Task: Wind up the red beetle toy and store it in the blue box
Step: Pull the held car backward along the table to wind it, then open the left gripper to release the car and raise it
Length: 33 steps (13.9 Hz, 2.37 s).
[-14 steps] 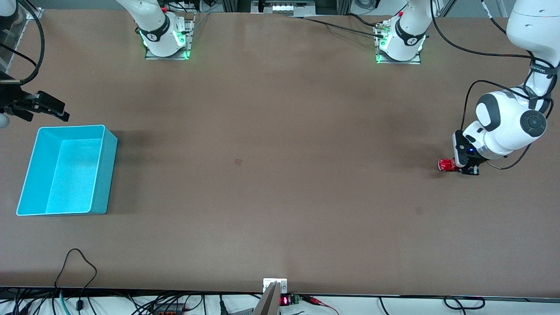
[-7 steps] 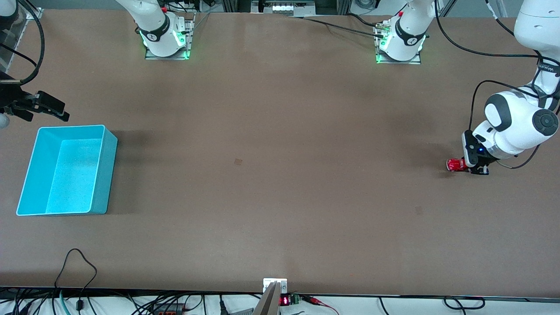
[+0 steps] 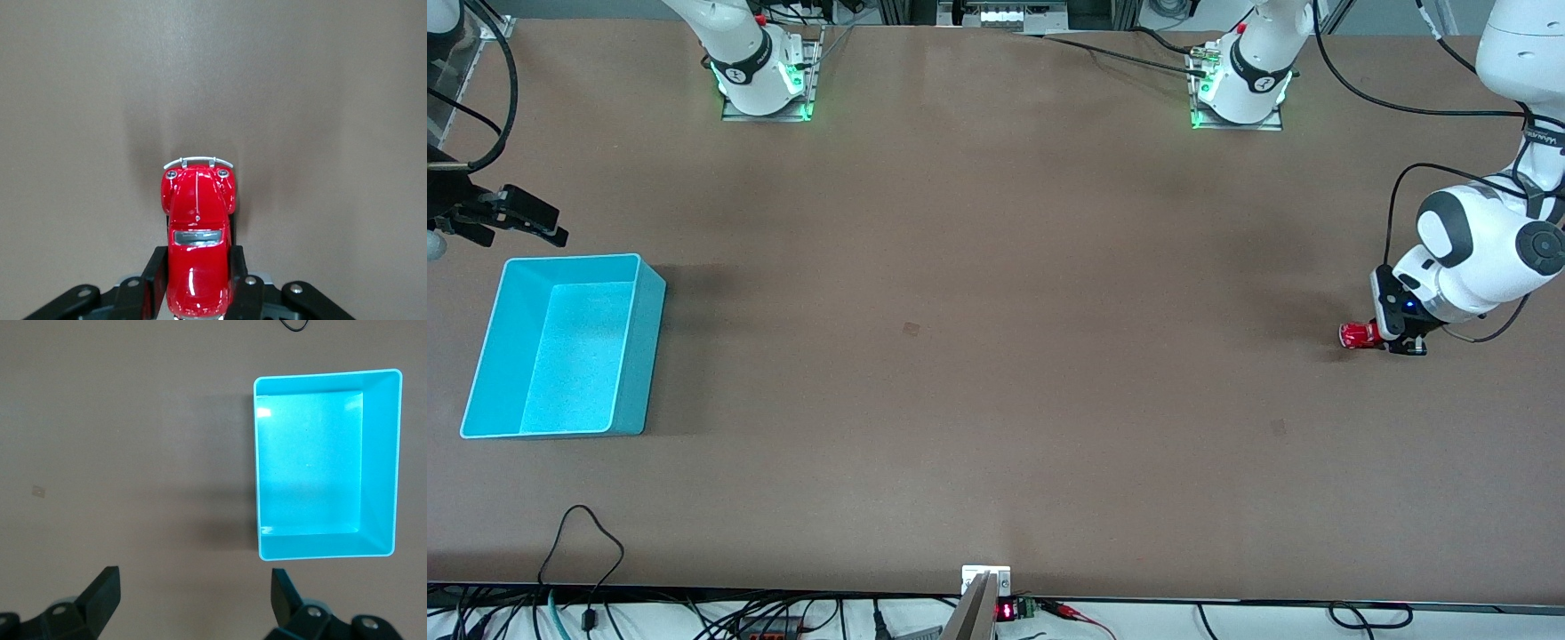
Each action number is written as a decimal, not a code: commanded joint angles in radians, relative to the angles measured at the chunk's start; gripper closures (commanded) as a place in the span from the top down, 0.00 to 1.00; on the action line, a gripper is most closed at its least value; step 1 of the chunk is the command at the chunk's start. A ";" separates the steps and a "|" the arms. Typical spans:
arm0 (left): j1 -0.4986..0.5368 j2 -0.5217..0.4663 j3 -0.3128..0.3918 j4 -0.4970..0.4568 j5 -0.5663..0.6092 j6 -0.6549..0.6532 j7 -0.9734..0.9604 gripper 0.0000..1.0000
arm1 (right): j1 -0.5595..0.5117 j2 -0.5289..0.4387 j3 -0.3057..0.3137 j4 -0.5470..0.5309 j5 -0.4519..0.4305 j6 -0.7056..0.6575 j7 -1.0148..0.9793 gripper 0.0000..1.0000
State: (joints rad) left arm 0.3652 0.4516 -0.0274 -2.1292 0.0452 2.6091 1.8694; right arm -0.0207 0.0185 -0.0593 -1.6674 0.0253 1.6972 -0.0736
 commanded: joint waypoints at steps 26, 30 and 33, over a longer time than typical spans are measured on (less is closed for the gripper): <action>0.054 -0.031 -0.011 0.107 0.013 -0.214 0.031 1.00 | 0.002 -0.009 0.004 -0.006 -0.013 -0.010 0.015 1.00; 0.058 -0.089 0.001 0.107 0.013 -0.313 -0.041 1.00 | 0.002 -0.009 0.004 -0.006 -0.013 -0.010 0.015 1.00; 0.075 -0.134 0.003 0.107 0.013 -0.380 -0.100 1.00 | 0.002 -0.009 0.004 -0.006 -0.013 -0.010 0.015 1.00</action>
State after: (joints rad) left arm 0.4244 0.3632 -0.0217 -2.0147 0.0451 2.2828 1.8183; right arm -0.0205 0.0185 -0.0588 -1.6675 0.0253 1.6953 -0.0737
